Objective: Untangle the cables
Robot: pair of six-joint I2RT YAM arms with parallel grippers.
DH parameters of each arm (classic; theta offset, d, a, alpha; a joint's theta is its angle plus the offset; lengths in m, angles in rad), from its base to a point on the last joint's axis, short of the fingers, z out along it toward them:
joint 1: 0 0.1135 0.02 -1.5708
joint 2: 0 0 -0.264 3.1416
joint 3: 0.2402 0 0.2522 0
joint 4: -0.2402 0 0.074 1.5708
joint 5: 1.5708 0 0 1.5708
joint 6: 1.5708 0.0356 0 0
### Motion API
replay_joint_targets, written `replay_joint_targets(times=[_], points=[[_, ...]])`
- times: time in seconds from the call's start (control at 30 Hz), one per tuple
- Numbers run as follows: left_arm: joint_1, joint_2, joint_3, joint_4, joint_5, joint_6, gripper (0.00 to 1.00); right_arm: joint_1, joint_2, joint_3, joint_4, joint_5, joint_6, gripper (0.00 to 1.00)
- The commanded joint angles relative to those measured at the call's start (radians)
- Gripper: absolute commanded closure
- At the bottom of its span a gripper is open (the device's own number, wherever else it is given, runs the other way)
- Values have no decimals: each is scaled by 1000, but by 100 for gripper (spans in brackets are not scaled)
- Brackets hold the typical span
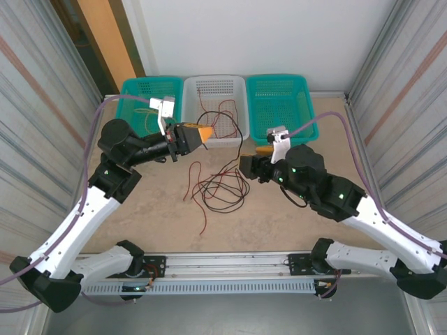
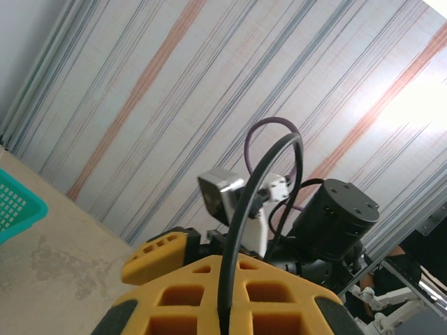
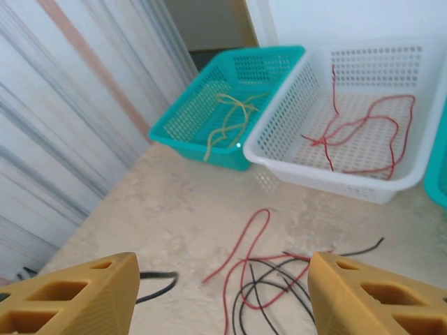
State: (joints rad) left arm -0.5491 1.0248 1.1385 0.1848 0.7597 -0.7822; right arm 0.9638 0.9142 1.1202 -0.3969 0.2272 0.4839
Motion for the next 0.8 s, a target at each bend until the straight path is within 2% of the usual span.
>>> replay_joint_targets(times=[0.0,0.2,0.47,0.77], points=[[8,-1,-3,50,15,-23,100,6,-37,-36,82,-54,-39,34],[9,-4,-2,52,22,-26,100,6,-38,-47,163,-152,-63,32],[9,-7,-9,68,38,-40,100,3,22,-4,177,-119,-80,35],[9,-9,-17,62,49,-31,100,-19,40,15,182,-107,-82,53]])
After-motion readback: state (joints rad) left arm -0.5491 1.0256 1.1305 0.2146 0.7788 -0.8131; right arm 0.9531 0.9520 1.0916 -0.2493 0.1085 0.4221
